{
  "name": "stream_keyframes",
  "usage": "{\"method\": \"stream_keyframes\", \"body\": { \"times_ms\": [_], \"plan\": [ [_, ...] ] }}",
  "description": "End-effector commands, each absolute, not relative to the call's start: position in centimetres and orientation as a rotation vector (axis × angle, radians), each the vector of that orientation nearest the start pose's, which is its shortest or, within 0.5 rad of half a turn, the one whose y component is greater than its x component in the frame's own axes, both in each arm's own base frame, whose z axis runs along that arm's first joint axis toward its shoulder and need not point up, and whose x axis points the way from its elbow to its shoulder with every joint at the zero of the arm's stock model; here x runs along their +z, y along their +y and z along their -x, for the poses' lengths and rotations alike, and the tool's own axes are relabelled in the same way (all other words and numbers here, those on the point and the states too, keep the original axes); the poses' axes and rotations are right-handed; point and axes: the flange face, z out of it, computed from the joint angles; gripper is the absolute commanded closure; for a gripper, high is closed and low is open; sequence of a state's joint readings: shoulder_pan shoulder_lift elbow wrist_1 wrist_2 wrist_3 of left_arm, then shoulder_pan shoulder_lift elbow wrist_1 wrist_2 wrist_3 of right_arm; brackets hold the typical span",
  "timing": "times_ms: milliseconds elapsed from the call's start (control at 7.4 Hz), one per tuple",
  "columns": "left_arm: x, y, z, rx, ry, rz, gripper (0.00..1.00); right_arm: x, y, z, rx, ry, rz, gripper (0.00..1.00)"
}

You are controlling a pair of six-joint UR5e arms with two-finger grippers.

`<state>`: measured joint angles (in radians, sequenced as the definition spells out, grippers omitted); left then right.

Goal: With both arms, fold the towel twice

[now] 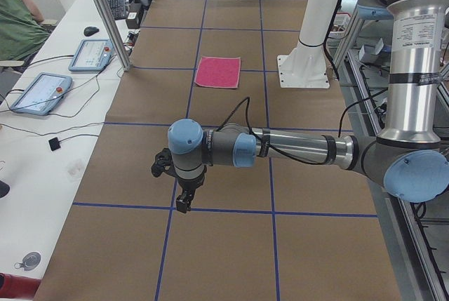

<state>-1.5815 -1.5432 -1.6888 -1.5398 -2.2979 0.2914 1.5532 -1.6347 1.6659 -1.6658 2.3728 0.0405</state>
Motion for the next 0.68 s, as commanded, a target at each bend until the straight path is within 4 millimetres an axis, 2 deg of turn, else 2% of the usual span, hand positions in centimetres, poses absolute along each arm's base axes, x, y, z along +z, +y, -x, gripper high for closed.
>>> {"method": "stream_keyframes", "body": {
  "times_ms": [0,270,406,541],
  "plan": [
    [62.0,-48.3,7.2,0.292,0.711,-0.168,0.0,64.2,-46.4,-6.2,0.057,-0.806,0.06,0.0],
    [62.0,-48.5,7.2,0.291,0.711,-0.166,0.0,64.0,-46.5,-6.2,0.059,-0.809,0.058,0.0],
    [61.4,-49.1,6.9,0.299,0.71,-0.175,0.0,62.9,-47.3,-6.1,0.064,-0.823,0.045,0.0],
    [59.7,-50.7,5.9,0.331,0.707,-0.203,0.0,60.4,-50.1,-5.6,0.086,-0.824,0.029,0.0]
  ]
}}
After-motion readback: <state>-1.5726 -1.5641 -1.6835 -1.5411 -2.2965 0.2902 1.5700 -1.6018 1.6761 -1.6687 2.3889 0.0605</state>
